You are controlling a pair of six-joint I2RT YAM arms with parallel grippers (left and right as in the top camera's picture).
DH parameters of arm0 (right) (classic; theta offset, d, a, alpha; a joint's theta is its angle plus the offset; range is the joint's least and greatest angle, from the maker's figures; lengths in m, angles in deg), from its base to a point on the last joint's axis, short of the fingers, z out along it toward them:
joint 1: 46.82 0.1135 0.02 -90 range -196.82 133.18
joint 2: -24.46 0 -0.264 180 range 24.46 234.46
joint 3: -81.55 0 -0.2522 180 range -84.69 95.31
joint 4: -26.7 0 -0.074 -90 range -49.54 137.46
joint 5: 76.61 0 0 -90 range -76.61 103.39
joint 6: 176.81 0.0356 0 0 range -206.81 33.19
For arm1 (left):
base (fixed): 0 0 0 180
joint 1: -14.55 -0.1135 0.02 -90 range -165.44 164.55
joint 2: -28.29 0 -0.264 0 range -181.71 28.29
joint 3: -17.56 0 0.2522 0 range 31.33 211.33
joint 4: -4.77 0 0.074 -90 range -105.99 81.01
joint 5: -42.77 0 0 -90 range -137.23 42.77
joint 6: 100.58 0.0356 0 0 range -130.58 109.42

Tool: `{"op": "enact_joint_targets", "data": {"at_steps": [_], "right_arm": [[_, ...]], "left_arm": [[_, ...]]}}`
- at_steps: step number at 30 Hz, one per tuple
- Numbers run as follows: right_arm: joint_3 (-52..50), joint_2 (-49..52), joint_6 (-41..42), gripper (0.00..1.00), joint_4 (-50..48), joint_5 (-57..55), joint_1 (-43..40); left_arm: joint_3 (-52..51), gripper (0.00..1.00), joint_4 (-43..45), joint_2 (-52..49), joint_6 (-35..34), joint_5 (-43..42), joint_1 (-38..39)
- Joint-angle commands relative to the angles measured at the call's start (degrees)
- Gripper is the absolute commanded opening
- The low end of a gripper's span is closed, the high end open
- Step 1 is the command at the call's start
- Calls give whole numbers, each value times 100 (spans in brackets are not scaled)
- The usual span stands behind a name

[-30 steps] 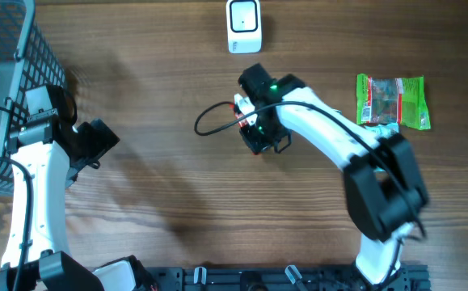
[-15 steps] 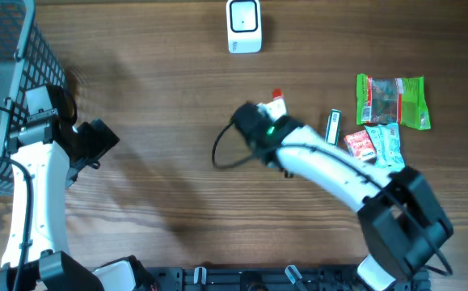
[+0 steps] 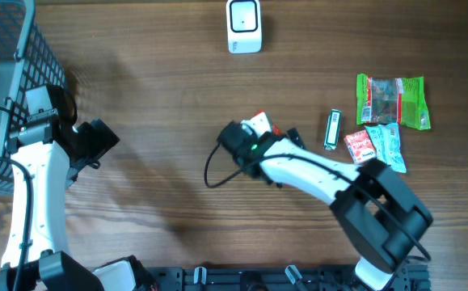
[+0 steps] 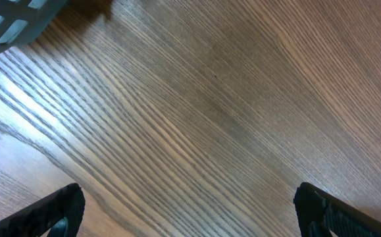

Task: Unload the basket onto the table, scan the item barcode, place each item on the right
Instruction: 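Drag the Nescafe stick rightward with the right gripper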

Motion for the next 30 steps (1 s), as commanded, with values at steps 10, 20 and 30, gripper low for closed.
{"op": "enact_joint_targets", "data": {"at_steps": [10, 20, 30], "right_arm": [[-190, -437, -2133, 28, -293, 3748, -2212], [-164, -531, -2057, 4, -354, 3464, -2210], [-369, -76, 1290, 4, 697, -2061, 651]], "left_arm": [[-15, 100, 0, 63, -55, 37, -33], [-15, 100, -2, 63, -55, 37, -33], [-15, 100, -2, 63, -55, 37, -33]]}}
